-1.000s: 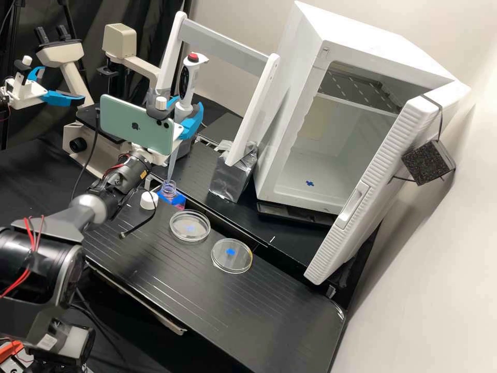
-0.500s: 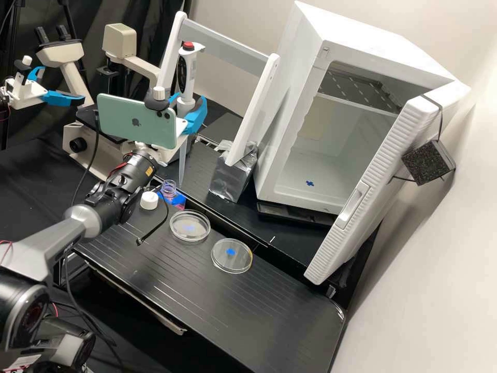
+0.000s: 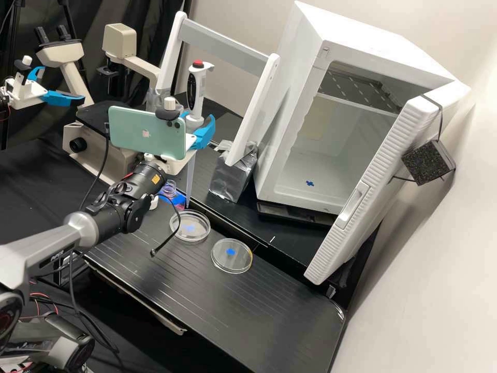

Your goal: Use the pipette

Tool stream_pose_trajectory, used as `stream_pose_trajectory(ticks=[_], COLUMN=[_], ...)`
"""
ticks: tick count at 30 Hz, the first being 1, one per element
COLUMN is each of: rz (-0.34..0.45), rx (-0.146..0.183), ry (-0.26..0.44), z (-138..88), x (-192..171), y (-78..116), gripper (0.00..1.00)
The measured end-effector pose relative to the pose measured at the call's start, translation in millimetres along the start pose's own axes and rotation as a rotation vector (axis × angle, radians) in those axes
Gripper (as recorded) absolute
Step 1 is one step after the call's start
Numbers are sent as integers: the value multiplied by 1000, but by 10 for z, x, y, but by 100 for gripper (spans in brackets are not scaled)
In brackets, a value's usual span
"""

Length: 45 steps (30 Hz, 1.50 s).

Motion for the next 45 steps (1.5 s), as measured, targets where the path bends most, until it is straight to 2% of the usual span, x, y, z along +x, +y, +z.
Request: stream_pose_trajectory(ticks=[12,37,41,45], rz=[24,21,23,25], rx=[-13,-14,-35,-1], ry=[-45,-32,-14,18], z=[113,86,17,-93], x=[-7,-7,37,106], y=[32,29,107,209], gripper=[0,0,0,0])
